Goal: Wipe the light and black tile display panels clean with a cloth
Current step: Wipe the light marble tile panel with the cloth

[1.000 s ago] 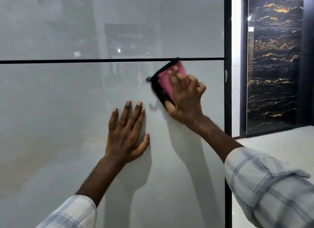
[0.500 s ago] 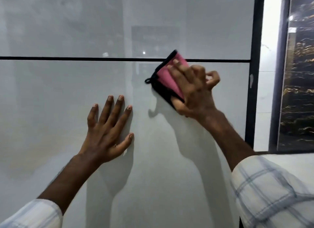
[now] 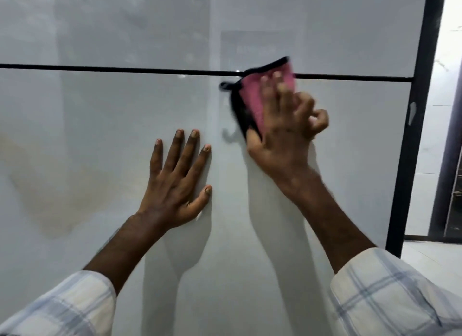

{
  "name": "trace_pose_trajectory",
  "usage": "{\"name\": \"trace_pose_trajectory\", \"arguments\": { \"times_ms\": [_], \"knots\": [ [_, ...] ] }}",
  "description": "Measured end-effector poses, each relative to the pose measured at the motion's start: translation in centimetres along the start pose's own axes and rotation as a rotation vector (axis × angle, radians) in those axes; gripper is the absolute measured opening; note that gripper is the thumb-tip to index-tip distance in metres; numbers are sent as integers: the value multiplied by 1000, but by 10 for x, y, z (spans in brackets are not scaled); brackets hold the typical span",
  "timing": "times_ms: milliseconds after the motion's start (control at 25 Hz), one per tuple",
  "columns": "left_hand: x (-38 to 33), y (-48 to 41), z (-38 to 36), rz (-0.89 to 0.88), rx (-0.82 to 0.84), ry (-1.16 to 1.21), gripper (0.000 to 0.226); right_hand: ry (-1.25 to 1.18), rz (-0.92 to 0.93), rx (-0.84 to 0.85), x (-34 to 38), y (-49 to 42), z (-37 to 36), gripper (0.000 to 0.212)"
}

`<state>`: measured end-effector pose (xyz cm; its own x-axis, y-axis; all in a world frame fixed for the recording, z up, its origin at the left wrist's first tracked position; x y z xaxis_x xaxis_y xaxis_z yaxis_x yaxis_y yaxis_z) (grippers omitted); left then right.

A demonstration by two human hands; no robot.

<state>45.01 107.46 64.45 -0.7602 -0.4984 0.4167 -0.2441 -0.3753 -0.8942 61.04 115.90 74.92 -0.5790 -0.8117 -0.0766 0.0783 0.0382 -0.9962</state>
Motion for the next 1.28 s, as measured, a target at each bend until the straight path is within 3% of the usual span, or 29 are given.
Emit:
{"name": "trace_pose_trajectory", "arguments": {
  "times_ms": [80,120,160,240,280,320,440,480,600,640,760,800,920,960,1080,1120,1200,1240,1280],
  "knots": [
    [3,3,2,-32,-14,39,77,4,434,81,41,27,-11,78],
    [5,6,2,-65,-27,44,76,17,507,70,33,23,-5,74],
    [5,9,2,-99,-47,43,75,3,407,28,7,10,3,71],
    [6,13,2,-126,-81,44,74,-107,-162,-101,-53,-9,22,71],
    [6,14,2,-123,-96,60,74,-93,-335,-143,-57,-3,25,73],
    [6,16,3,-121,-112,80,74,-21,-317,-134,-37,2,19,76],
    [10,24,3,-154,-150,143,73,110,270,109,35,25,-11,80],
    [11,29,2,-170,-162,164,71,104,236,116,23,21,-7,78],
    [5,34,0,-191,-159,201,68,-27,-510,-145,-34,36,18,76],
    [6,34,0,-189,-161,207,67,15,-549,-162,-16,51,8,77],
    [7,32,-3,-183,-165,254,63,89,-34,95,49,85,-27,78],
    [7,31,-2,-186,-163,265,63,78,-5,133,41,86,-25,78],
    [3,33,2,-214,-155,276,68,-49,-717,-204,-10,98,0,75],
    [2,34,3,-223,-151,260,69,-22,-785,-229,2,108,0,75],
    [6,30,2,-205,-166,245,68,21,-250,69,38,121,-17,76],
    [6,33,3,-202,-176,258,67,-19,-264,88,20,127,-9,77],
    [6,46,2,-187,-186,294,66,-34,-696,-95,-29,153,11,78],
    [4,58,2,-181,-172,309,67,-6,-817,-131,-25,166,10,80],
    [0,71,1,-187,-143,323,68,17,-726,-60,0,166,1,81]
  ]
}}
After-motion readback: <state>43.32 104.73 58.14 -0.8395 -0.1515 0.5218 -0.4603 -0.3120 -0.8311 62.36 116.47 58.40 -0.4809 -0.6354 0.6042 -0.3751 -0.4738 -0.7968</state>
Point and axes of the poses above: each hand's wrist, its own y-axis away from the middle knuckle, its own z-axis out of the back of the hand, x = y × z, the point moved 10 cm from there along -y, towards the middle knuckle, and after that the axes turned 9 degrees about -y, right-handed, at the moved point
